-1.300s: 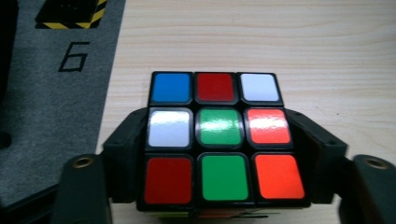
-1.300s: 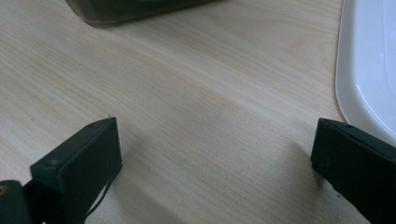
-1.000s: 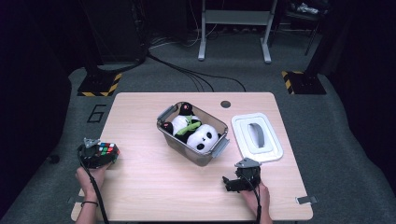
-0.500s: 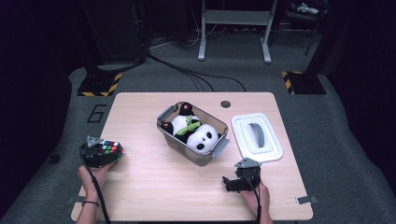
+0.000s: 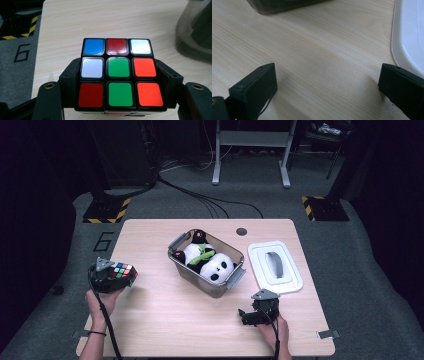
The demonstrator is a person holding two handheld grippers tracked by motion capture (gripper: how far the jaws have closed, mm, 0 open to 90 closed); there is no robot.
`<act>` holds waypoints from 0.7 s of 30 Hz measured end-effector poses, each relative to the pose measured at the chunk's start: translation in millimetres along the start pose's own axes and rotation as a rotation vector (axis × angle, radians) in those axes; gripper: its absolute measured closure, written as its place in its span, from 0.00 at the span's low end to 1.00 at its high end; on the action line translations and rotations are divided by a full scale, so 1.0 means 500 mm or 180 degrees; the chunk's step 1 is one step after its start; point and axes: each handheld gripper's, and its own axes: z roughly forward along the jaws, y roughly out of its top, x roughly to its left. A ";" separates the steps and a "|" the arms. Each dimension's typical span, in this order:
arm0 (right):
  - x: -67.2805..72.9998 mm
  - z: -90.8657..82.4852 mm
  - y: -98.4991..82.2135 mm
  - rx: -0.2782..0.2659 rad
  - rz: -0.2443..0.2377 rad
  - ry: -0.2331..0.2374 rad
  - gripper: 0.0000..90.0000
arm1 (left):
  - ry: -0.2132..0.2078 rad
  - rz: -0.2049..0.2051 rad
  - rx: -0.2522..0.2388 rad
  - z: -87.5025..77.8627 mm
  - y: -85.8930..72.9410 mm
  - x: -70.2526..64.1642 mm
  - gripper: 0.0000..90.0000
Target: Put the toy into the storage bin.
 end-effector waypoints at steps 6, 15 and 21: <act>0.000 0.000 0.000 0.0001 -0.0001 0.0001 0.01 | -0.0052 0.0109 -0.0057 -0.005 0.032 -0.016 0.38; 0.000 0.000 0.000 0.0000 -0.0001 0.0001 0.01 | -0.0140 0.0262 -0.0078 -0.006 0.082 -0.043 0.38; 0.000 0.000 0.000 0.0000 0.0000 0.0001 0.01 | -0.0196 0.0344 -0.0125 -0.004 0.116 -0.056 0.38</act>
